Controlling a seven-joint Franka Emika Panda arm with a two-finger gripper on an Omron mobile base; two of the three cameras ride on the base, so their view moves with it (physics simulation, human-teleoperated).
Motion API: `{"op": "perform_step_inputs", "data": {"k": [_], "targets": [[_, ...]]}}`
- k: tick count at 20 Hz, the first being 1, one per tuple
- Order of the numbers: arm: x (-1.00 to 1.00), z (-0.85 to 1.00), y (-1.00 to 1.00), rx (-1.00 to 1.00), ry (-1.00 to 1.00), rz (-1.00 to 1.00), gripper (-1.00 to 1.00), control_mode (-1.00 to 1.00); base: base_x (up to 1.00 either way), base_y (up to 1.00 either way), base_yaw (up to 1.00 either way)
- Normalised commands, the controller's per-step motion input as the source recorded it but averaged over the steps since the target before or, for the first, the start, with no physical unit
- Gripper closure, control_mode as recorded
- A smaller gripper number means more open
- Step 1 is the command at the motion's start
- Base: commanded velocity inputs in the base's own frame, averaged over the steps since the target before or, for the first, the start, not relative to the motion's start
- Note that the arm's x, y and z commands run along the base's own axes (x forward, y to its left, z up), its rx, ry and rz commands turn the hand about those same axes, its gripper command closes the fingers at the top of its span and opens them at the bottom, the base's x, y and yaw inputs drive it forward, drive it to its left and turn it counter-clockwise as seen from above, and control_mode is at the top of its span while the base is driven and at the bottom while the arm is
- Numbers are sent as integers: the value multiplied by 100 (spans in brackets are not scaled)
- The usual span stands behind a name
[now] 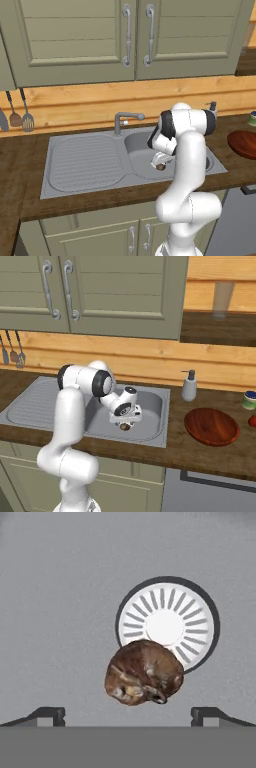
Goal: Pick the mushroom from the sink and place it in the bowl. Then pick the bowl and place it in the microwave. Then close the microwave door and press the start button.
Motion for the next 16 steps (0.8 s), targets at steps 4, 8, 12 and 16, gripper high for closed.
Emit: {"op": "perform_step_inputs", "data": {"k": [4,8,12,16], "targets": [[5,-14,0,0,-1,22,-100,-100,0,0,0],[30,-16,-2,0,2,7,-100,-100,0,0,0],[41,-12,0,0,1,2,-100,-100,0,0,0],[24,-23,0,0,4,2,-100,-100,0,0,0]]}}
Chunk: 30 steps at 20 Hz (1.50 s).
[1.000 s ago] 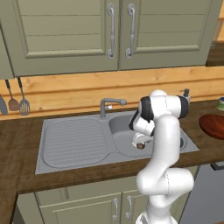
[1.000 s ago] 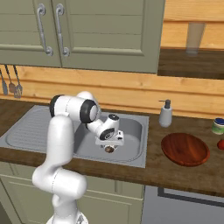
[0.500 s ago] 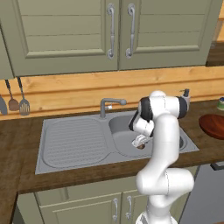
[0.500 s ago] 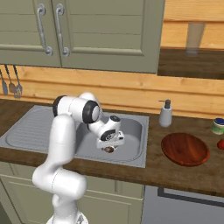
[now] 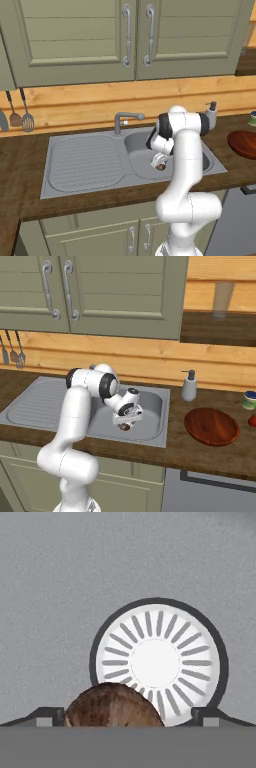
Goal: Pick the mushroom from the sink and place it in the bowl. Then pick the bowl and place it in the microwave. Then close the microwave door and press the start button.
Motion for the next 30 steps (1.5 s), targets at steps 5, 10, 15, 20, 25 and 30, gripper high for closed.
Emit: {"op": "perform_step_inputs", "data": {"k": [5,10,15,20,25,30], "targets": [[1,-39,0,0,6,4,-100,-100,0,0,0],[0,-42,0,0,3,4,100,-100,0,0,0],[-22,-45,-2,0,0,4,100,-100,0,0,0],[-34,-46,-4,0,0,2,100,-100,0,0,0],[-45,-4,-1,0,-8,1,100,-100,0,0,0],[-57,30,0,0,-24,0,100,-100,0,0,0]]}}
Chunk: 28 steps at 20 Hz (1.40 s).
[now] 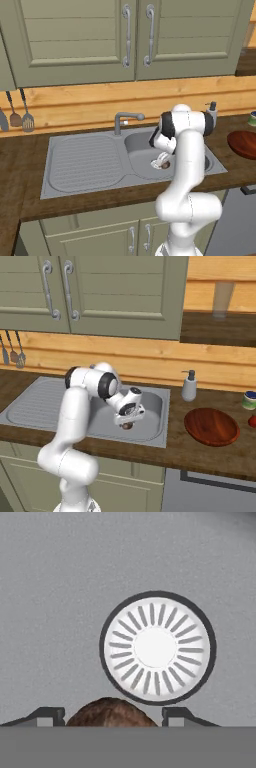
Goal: Pick the mushroom from the sink and place it in the bowl. Then pick the bowl and place it in the microwave. Then close the microwave door and press the start button.
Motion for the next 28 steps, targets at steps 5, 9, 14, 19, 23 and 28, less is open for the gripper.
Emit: {"op": "perform_step_inputs", "data": {"k": [5,9,14,19,23,28], "targets": [[-65,43,1,0,-29,0,100,-100,0,0,0],[-53,77,8,-5,-11,0,100,-100,0,0,0],[-14,100,3,-9,-1,0,100,-100,0,0,0],[0,100,14,-17,-1,0,100,-100,0,0,0],[0,100,2,-12,-4,1,100,-100,0,0,0],[0,100,-5,-6,-1,0,100,-100,0,0,0]]}}
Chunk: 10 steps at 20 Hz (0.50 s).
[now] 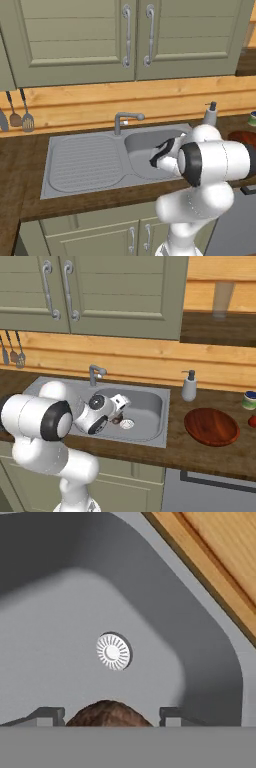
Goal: Pick the mushroom from the sink and place it in the bowl. Then pick the bowl and place it in the microwave. Then close the microwave door and press the start button.
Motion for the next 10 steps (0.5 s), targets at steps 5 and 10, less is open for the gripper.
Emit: {"op": "perform_step_inputs", "data": {"k": [5,10], "targets": [[0,100,-9,-2,-7,0,100,-100,0,0,0],[-4,100,-33,0,-4,0,100,-100,0,0,0]]}}
